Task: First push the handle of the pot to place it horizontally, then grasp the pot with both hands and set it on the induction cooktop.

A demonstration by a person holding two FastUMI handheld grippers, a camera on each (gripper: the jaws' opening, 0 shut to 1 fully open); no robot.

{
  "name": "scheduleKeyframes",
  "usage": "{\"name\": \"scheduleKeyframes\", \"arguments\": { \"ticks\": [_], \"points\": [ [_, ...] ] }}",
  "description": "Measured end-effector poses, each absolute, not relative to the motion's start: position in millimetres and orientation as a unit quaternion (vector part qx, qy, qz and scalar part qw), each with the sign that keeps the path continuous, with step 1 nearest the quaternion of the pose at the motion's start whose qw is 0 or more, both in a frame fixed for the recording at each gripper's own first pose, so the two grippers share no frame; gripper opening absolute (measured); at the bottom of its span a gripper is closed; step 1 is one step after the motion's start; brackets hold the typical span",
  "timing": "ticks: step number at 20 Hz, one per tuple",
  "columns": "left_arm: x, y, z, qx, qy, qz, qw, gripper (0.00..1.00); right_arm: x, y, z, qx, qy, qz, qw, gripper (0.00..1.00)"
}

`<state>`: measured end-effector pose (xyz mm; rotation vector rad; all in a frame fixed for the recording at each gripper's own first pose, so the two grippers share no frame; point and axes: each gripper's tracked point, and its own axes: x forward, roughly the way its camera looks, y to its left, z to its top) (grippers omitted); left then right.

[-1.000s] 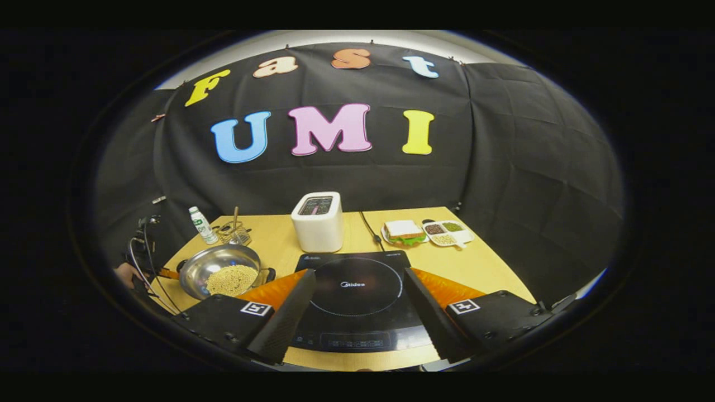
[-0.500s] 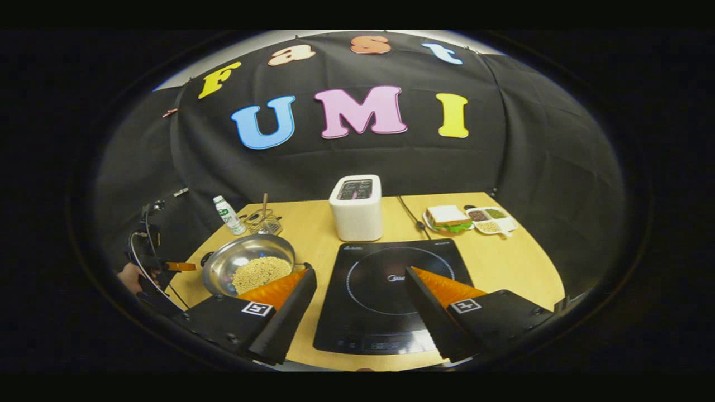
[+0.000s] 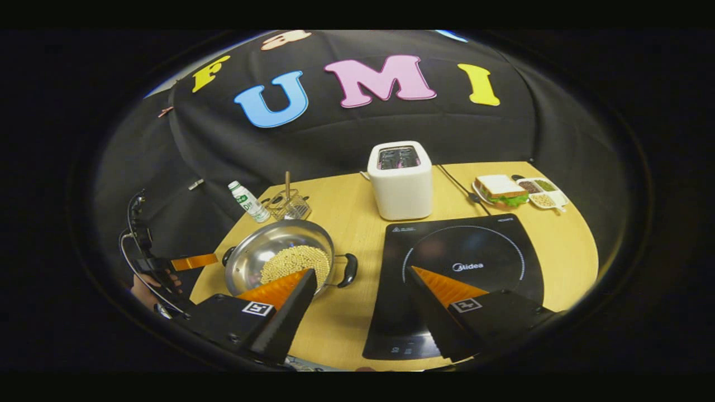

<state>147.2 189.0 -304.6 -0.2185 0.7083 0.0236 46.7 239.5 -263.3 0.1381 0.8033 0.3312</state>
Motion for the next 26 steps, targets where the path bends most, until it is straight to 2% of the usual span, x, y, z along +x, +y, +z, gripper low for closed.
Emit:
{"name": "scheduleKeyframes", "arguments": {
  "ticks": [4,9,19,26],
  "points": [
    [164.4,179.2,-300.7,-0.113,0.314,-0.004,0.943,0.95,52.2,258.7,-291.0,0.06,0.426,0.179,0.885,0.99],
    [186.6,167.4,-309.8,-0.102,0.317,-0.034,0.942,0.95,57.2,277.4,-317.8,0.066,0.451,0.187,0.87,0.99],
    [210.4,160.5,-346.2,-0.102,0.348,-0.064,0.93,0.95,61.4,307.6,-366.2,0.073,0.493,0.192,0.845,0.99],
    [215.4,160.0,-369.6,-0.101,0.376,-0.102,0.915,0.94,70.6,324.7,-393.2,0.056,0.493,0.19,0.847,0.97]
  ]
}}
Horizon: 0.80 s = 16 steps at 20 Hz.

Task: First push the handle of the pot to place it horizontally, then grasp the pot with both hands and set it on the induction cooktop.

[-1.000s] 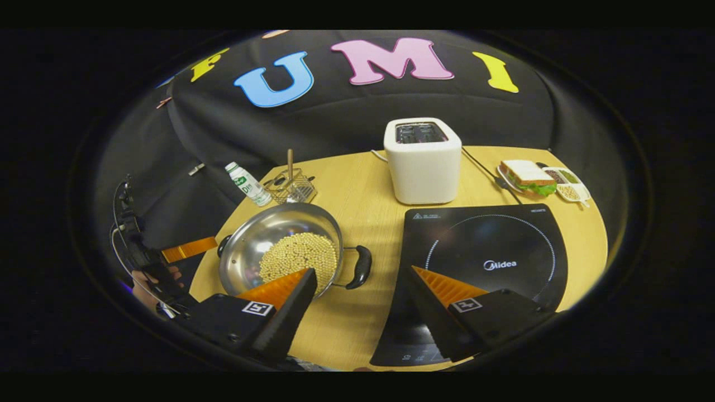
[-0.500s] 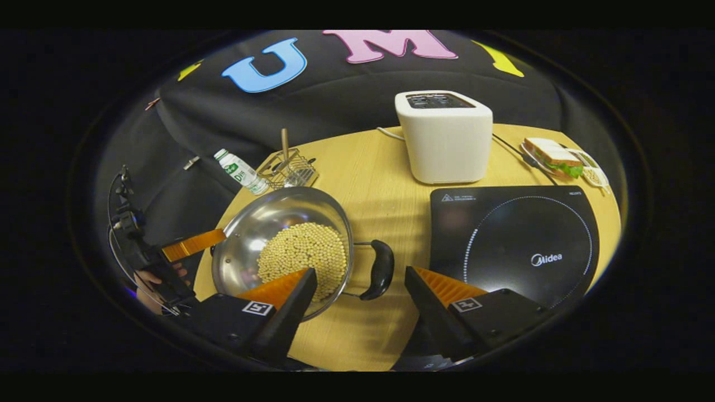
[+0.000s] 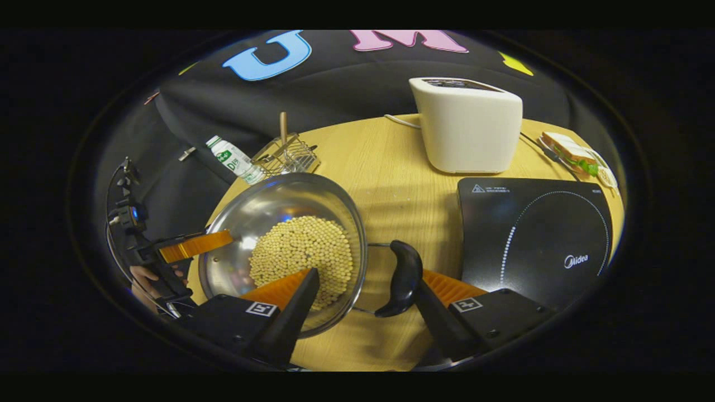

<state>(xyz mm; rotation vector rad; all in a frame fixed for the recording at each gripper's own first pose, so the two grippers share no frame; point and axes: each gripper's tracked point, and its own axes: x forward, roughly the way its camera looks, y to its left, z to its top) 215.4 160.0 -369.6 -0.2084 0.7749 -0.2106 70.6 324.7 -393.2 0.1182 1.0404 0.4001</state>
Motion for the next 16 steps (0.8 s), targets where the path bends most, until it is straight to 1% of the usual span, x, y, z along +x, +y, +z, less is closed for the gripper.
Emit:
{"name": "scheduleKeyframes", "arguments": {
  "ticks": [3,4,5,6,7,8,9,12,13,14,15,16],
  "points": [
    [214.5,162.7,-382.3,-0.085,0.396,-0.094,0.909,0.88,81.4,321.4,-399.1,0.041,0.483,0.173,0.857,0.96],
    [215.9,159.2,-383.0,-0.086,0.397,-0.098,0.908,0.87,85.7,318.7,-400.3,0.039,0.48,0.166,0.861,0.84],
    [215.1,159.8,-383.0,-0.085,0.398,-0.096,0.908,0.82,88.0,317.2,-402.5,0.038,0.48,0.16,0.862,0.81],
    [217.3,161.8,-387.0,-0.083,0.4,-0.092,0.908,0.8,90.1,314.4,-404.6,0.037,0.48,0.154,0.863,0.69],
    [217.6,166.1,-389.7,-0.082,0.402,-0.087,0.908,0.76,90.6,314.3,-403.3,0.044,0.482,0.155,0.861,0.67],
    [217.8,166.3,-393.6,-0.087,0.404,-0.086,0.906,0.76,91.5,315.9,-409.1,0.045,0.486,0.155,0.859,0.66],
    [217.6,165.6,-393.1,-0.093,0.407,-0.087,0.905,0.67,90.7,314.0,-412.5,0.039,0.489,0.154,0.858,0.65],
    [212.3,165.5,-396.9,-0.105,0.409,-0.083,0.903,0.66,94.3,314.7,-409.5,0.044,0.487,0.146,0.86,0.63],
    [211.3,165.0,-397.0,-0.103,0.411,-0.082,0.902,0.66,94.4,313.2,-410.5,0.044,0.489,0.142,0.86,0.56],
    [208.3,165.4,-396.1,-0.1,0.415,-0.081,0.901,0.64,96.9,314.1,-413.9,0.043,0.489,0.143,0.859,0.6],
    [207.1,165.4,-395.6,-0.097,0.42,-0.08,0.899,0.64,95.7,313.9,-412.4,0.04,0.489,0.143,0.859,0.58],
    [204.5,165.6,-396.5,-0.094,0.424,-0.077,0.898,0.64,95.0,314.2,-412.4,0.037,0.493,0.146,0.857,0.5]
  ]
}}
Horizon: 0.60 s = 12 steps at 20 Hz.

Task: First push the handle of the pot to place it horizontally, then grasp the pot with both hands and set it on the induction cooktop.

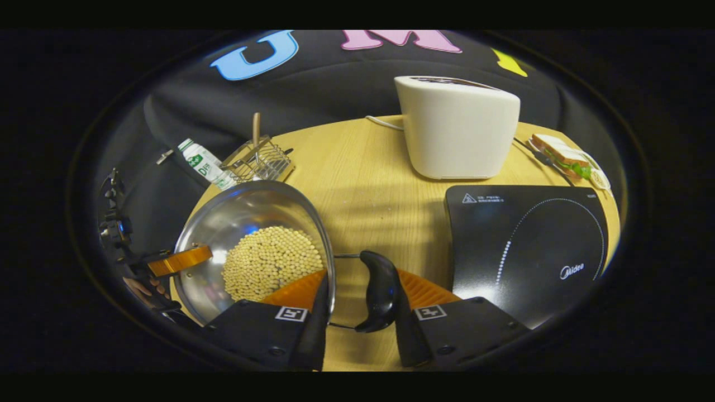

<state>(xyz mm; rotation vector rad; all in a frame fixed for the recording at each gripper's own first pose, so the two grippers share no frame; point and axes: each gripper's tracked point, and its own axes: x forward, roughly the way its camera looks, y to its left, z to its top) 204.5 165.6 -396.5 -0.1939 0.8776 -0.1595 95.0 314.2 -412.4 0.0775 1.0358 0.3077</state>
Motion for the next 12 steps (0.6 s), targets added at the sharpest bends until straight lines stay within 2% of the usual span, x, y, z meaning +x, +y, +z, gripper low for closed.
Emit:
{"name": "scheduleKeyframes", "arguments": {
  "ticks": [1,6,12],
  "points": [
    [202.0,166.2,-395.2,-0.095,0.422,-0.073,0.899,0.62,93.0,313.8,-412.1,0.033,0.496,0.149,0.855,0.54],
    [180.4,165.5,-390.4,-0.095,0.429,-0.059,0.897,0.61,76.4,310.0,-405.2,0.024,0.506,0.16,0.847,0.54],
    [169.9,149.6,-355.5,-0.084,0.414,-0.061,0.904,0.6,71.6,290.2,-370.7,0.036,0.497,0.157,0.853,0.53]
  ]
}}
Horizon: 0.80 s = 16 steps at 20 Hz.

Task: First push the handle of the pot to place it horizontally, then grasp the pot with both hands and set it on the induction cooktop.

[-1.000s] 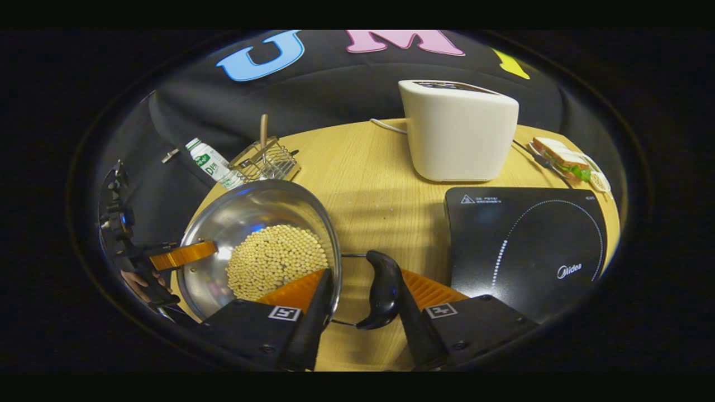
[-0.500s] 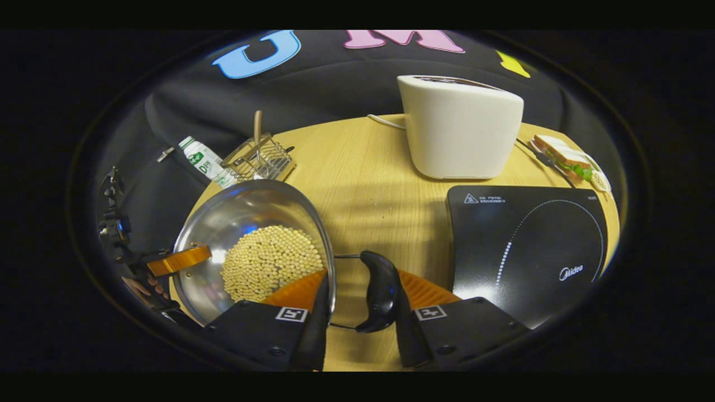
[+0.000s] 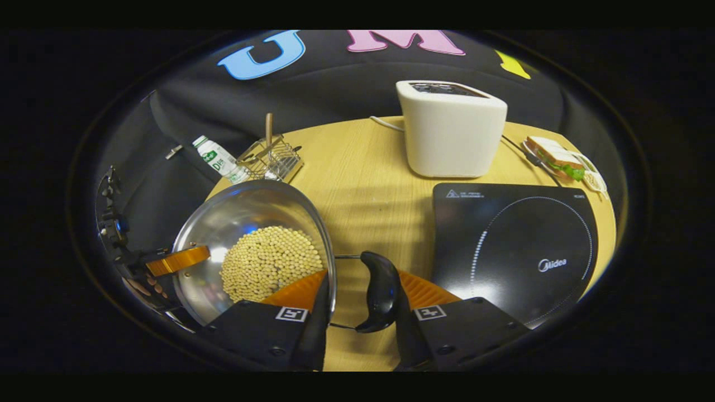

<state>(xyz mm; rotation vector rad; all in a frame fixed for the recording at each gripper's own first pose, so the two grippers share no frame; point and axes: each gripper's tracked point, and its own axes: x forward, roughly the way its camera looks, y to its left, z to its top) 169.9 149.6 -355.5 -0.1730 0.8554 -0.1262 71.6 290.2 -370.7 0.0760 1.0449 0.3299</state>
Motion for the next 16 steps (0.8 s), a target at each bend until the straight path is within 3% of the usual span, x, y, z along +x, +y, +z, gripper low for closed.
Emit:
{"name": "scheduleKeyframes", "arguments": {
  "ticks": [16],
  "points": [
    [175.6,-15.3,-290.8,-0.057,0.404,-0.135,0.903,0.6,76.6,120.8,-298.3,0.062,0.478,0.085,0.872,0.53]
  ]
}}
